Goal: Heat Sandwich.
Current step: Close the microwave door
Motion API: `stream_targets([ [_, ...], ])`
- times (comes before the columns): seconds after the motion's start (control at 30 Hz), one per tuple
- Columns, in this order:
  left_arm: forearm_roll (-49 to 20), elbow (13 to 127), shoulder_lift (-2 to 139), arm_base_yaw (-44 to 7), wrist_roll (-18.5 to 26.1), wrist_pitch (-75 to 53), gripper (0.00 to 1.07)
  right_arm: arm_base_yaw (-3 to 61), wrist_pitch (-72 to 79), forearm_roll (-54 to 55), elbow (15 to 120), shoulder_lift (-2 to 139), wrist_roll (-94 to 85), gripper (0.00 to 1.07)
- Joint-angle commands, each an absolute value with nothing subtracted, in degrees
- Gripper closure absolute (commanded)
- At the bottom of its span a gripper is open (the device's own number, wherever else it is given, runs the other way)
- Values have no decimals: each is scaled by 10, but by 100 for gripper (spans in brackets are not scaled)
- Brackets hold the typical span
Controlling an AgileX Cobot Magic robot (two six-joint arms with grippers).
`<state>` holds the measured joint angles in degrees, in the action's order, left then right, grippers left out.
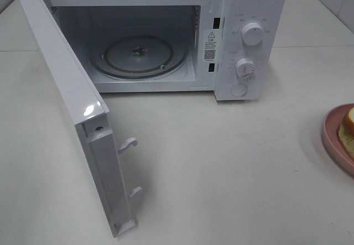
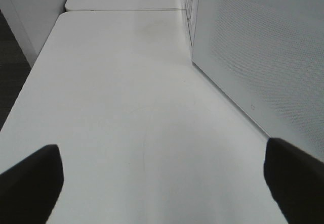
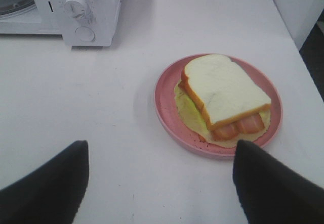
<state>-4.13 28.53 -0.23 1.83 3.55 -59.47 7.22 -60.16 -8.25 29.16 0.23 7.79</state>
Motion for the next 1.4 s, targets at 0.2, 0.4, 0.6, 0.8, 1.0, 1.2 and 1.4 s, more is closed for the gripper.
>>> stream_targets([
  [0.2, -40, 284, -15, 20, 35, -594, 5, 53, -598, -70, 289, -17, 58, 31],
  [0.4, -40, 284, -15, 20, 35, -594, 5, 53, -598, -70, 289, -17, 57, 31],
  [0.6, -40, 284, -15, 20, 35, -594, 5, 53, -598, -70, 289, -17, 57, 31],
  [0.8, -40, 284, -15, 20, 35, -594, 5, 53, -598, -70, 289, -17, 58, 31],
  [1.0, -40, 284, -15, 20, 35, -594, 5, 53, -598, -70, 289, -17, 58, 31],
  [1.2, -40, 284, -15, 20, 35, -594, 5, 53, -598, -70, 289, -17, 58, 31],
  [1.4, -41, 284, -15, 20, 35, -594, 5, 53, -598, -70, 289, -17, 58, 31],
])
